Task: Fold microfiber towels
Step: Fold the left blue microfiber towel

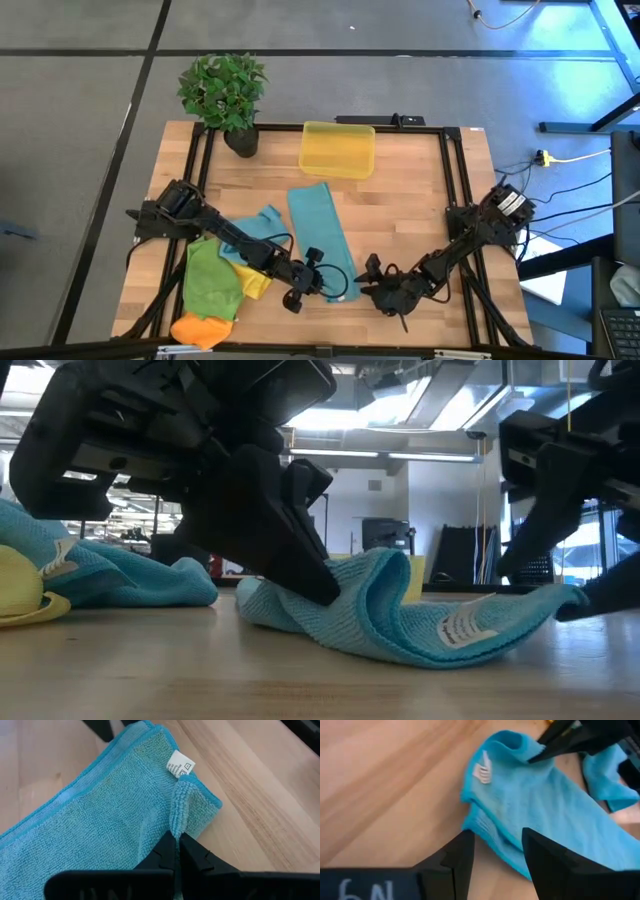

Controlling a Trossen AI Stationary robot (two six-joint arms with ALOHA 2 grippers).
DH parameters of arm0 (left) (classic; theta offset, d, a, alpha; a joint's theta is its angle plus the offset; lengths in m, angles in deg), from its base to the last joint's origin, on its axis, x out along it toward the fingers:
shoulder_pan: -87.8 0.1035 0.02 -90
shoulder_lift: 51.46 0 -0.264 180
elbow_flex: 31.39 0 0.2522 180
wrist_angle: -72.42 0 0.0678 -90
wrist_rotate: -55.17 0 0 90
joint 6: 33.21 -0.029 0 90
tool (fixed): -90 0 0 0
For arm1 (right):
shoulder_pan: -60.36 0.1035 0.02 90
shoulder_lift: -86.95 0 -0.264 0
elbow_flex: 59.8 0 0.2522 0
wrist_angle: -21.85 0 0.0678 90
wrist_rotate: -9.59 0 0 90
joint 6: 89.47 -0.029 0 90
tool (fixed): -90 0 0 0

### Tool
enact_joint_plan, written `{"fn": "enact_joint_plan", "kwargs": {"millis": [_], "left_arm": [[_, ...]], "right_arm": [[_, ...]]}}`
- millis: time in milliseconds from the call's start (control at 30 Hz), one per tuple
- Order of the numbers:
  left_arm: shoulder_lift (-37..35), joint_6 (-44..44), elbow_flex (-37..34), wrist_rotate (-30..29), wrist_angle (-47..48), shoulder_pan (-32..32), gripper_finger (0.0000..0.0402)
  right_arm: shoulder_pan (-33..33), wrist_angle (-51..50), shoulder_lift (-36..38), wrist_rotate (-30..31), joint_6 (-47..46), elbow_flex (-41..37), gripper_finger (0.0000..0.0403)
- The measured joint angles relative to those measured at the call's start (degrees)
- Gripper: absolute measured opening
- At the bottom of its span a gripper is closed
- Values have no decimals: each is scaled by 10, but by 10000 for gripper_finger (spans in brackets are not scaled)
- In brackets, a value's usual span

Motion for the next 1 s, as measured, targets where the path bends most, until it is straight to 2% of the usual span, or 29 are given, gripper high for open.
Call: {"fn": "enact_joint_plan", "kwargs": {"millis": [267,433,600,900,1000], "left_arm": [[0,0,0,0,1,0,0],[0,16,0,0,27,0,0],[0,26,0,0,35,0,0],[0,31,0,0,31,0,0],[0,31,0,0,31,-1,0]], "right_arm": [[-23,30,0,4,37,0,168],[-42,36,1,-34,47,1,168],[-62,44,1,-116,40,1,168],[-72,100,-46,-137,45,1,167],[-72,110,-51,-140,45,2,154]]}}
